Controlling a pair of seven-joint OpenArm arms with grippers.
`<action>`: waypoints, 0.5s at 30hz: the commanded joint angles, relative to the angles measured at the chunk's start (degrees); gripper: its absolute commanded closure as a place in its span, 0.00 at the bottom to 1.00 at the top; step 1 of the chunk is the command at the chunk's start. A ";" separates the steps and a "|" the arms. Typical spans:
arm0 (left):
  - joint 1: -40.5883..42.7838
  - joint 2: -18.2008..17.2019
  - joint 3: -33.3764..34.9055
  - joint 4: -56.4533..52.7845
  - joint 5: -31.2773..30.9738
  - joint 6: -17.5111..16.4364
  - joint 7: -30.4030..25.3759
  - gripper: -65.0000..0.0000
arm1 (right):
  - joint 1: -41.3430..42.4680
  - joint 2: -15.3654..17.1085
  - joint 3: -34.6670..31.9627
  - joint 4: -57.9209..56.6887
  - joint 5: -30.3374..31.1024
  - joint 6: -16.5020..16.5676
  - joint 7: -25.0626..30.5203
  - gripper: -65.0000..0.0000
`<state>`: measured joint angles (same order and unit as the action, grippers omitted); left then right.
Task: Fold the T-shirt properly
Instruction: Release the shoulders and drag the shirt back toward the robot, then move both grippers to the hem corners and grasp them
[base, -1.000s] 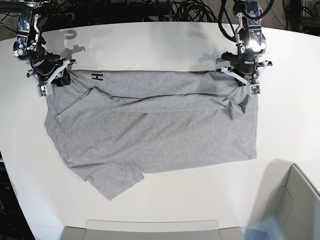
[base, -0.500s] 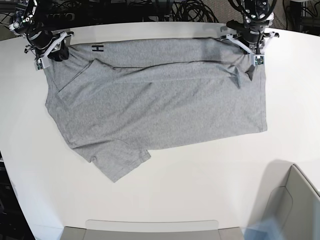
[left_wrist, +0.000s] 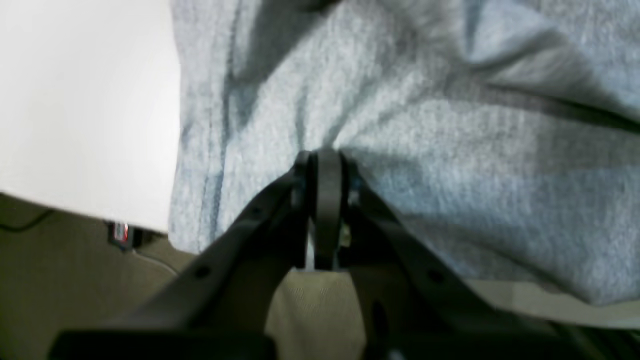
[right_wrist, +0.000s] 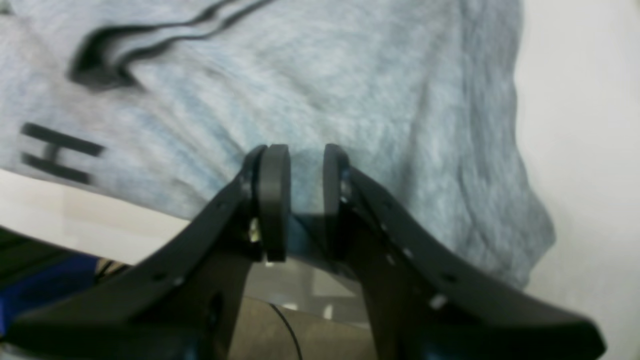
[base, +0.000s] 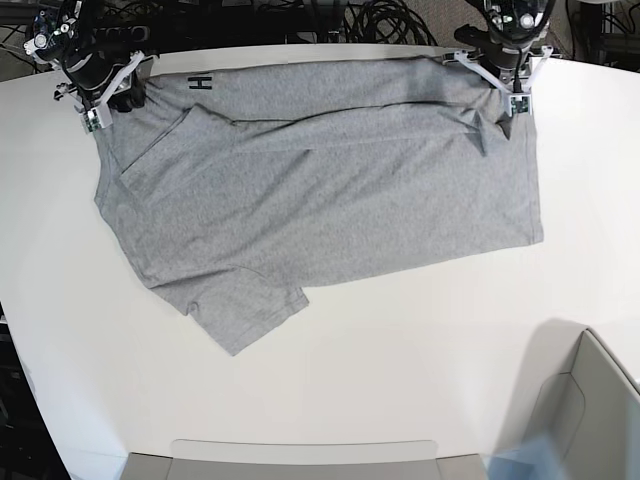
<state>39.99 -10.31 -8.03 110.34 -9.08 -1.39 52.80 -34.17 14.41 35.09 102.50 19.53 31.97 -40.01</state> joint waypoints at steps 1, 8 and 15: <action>0.23 -0.02 -0.10 1.17 0.07 -0.15 0.96 0.98 | 0.37 0.31 0.73 2.16 1.09 0.08 1.46 0.81; -3.55 -0.02 -0.19 4.25 0.07 -0.15 1.14 0.98 | 3.45 -2.24 5.13 9.99 0.73 0.08 1.37 0.81; -6.62 0.06 -0.19 6.18 0.07 -0.15 1.14 0.98 | 11.89 -0.83 5.48 11.57 0.56 0.08 -1.00 0.69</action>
<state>33.52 -9.91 -8.03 115.31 -9.10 -1.56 55.46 -22.50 12.47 40.27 113.01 19.38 31.97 -42.76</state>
